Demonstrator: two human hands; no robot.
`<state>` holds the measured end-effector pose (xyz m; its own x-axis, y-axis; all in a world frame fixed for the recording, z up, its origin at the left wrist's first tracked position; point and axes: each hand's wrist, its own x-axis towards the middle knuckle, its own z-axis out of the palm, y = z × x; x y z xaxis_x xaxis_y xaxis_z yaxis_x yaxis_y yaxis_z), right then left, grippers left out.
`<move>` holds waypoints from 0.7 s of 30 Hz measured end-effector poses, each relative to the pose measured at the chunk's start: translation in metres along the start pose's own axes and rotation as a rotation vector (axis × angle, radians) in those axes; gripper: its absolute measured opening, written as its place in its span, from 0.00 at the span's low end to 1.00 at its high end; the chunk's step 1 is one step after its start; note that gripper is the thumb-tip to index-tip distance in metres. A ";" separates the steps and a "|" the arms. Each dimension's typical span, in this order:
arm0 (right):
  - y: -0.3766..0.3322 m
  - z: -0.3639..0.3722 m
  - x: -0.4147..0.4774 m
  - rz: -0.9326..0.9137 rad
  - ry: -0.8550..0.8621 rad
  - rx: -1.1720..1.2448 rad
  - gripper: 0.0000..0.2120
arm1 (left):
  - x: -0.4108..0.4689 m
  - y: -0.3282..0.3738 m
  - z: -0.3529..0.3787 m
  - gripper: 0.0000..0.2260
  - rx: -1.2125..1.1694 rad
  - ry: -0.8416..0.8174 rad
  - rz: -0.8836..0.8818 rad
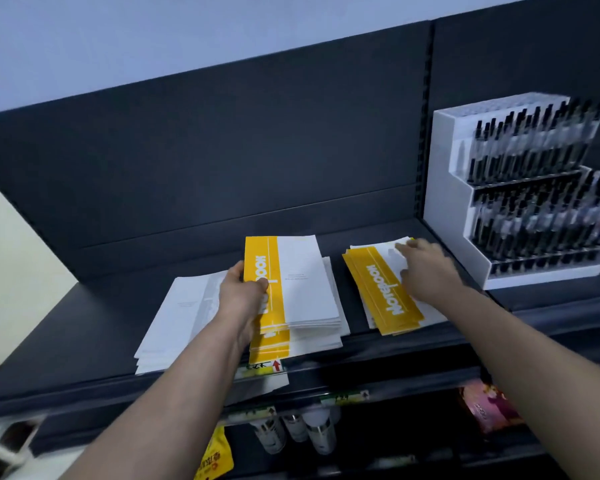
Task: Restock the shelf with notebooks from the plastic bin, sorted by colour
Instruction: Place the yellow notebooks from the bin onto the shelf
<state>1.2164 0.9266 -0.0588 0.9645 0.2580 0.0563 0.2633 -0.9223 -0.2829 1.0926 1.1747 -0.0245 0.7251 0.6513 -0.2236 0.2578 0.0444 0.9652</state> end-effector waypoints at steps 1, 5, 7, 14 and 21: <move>-0.007 0.003 -0.003 -0.075 0.005 0.020 0.26 | 0.002 -0.005 0.002 0.13 0.054 -0.004 0.003; -0.031 0.018 -0.017 -0.314 -0.058 -0.123 0.23 | 0.002 -0.018 0.005 0.14 0.662 0.005 0.143; -0.036 0.024 -0.020 -0.369 -0.014 -0.181 0.20 | 0.001 -0.020 0.006 0.21 0.946 0.006 0.192; -0.035 0.023 -0.031 -0.381 0.054 -0.216 0.17 | -0.008 -0.014 0.012 0.21 1.226 0.011 0.353; -0.036 0.008 -0.083 -0.309 0.047 -0.211 0.18 | -0.040 -0.012 0.011 0.20 1.219 -0.105 0.564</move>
<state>1.1269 0.9412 -0.0613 0.8377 0.5241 0.1534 0.5355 -0.8434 -0.0427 1.0674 1.1396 -0.0286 0.9505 0.2945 0.0989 0.2700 -0.9406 0.2059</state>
